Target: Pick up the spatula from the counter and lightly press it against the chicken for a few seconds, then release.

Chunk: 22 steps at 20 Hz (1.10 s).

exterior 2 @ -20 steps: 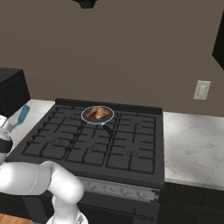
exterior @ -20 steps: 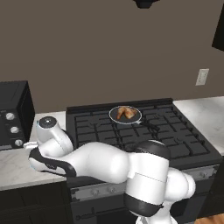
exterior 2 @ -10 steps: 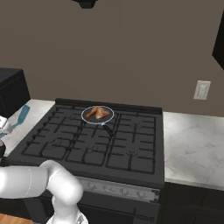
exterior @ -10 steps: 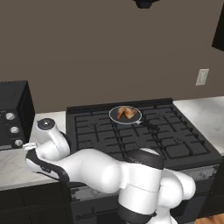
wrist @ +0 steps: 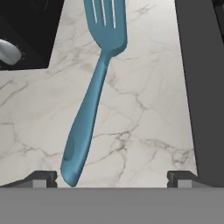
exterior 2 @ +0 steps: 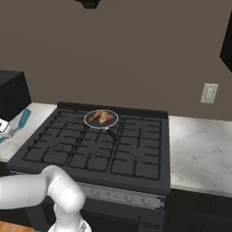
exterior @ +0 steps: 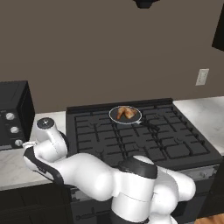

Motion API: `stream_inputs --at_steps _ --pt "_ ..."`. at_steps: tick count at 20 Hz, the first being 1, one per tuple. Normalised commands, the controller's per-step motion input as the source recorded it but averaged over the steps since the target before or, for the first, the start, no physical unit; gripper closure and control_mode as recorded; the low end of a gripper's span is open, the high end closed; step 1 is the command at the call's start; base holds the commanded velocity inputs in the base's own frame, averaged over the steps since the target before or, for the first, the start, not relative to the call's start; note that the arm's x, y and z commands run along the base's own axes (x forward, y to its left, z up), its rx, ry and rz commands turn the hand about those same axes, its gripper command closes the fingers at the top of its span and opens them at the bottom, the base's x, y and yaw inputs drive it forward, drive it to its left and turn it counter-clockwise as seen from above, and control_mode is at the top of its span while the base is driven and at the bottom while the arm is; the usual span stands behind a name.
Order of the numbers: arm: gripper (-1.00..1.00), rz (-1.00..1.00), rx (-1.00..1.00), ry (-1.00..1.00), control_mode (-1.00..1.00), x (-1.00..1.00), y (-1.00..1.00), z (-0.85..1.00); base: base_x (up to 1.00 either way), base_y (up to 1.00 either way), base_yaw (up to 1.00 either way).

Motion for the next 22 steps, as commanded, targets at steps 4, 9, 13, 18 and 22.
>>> stream_inputs --at_steps 4,9,13,18,22 --pt "-1.0 -0.01 0.0 0.0 -1.0 0.07 0.06 -0.08 0.0 0.0 0.0" --pt "-1.0 -0.01 0.0 0.0 -1.0 0.07 0.05 -0.06 0.0 0.0 0.0" --pt "-1.0 -0.01 0.0 0.0 -1.0 0.08 0.01 -0.05 0.0 0.0 0.0" --pt "-1.0 -0.01 0.0 0.0 -1.0 0.09 0.06 -0.09 0.0 0.0 0.0" --pt "-1.0 -0.01 0.0 0.0 -1.0 0.07 0.1 -0.16 0.0 0.0 0.0"
